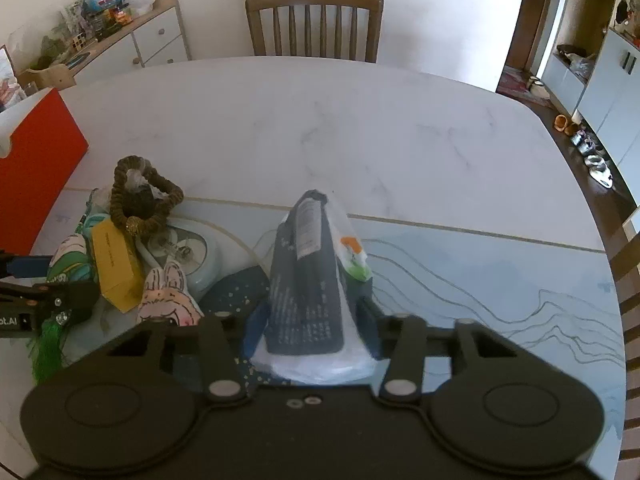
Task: Organize objects
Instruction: 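Grasp the green-and-white plush pouch with left tool while right tool grasps the gray package, then carry the plush pouch and gray package over the red box with both tools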
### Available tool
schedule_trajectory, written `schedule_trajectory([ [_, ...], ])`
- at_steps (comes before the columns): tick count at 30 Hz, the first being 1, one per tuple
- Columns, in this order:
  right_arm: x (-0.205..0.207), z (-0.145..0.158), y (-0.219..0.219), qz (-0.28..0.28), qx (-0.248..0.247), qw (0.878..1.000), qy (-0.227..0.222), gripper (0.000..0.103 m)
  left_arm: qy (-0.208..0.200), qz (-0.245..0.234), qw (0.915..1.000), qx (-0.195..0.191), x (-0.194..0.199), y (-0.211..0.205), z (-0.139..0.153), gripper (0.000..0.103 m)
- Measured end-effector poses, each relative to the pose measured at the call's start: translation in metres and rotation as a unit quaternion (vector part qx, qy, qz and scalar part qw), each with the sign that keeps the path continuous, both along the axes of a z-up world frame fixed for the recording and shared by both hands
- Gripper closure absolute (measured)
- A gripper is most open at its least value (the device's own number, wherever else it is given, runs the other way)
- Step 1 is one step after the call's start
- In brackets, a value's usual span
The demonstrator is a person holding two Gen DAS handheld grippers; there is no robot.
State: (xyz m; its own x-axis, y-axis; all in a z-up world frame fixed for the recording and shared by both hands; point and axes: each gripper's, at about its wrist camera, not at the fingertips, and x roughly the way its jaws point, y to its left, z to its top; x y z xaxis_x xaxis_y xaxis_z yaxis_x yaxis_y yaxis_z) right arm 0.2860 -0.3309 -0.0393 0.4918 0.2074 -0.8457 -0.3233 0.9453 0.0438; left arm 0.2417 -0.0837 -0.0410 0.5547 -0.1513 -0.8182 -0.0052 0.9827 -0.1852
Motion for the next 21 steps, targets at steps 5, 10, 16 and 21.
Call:
schedule_trajectory([
  [5, -0.003, 0.0, 0.001, -0.003, -0.003, 1.0, -0.001, 0.069, 0.002, 0.0, 1.0, 0.0, 0.0, 0.0, 0.0, 0.036],
  [10, -0.008, 0.002, 0.0, -0.012, 0.006, 1.0, -0.004, 0.079, 0.0, 0.001, 1.0, -0.008, -0.002, 0.003, 0.002, 0.038],
  [16, -0.019, 0.012, 0.0, -0.011, 0.017, 1.0, -0.011, 0.08, -0.011, -0.001, 0.9999, -0.012, -0.01, 0.004, 0.007, 0.039],
  [21, -0.033, 0.026, 0.0, -0.01, 0.029, 0.999, -0.018, 0.08, -0.022, -0.005, 0.9997, -0.013, -0.021, 0.004, 0.018, 0.039],
])
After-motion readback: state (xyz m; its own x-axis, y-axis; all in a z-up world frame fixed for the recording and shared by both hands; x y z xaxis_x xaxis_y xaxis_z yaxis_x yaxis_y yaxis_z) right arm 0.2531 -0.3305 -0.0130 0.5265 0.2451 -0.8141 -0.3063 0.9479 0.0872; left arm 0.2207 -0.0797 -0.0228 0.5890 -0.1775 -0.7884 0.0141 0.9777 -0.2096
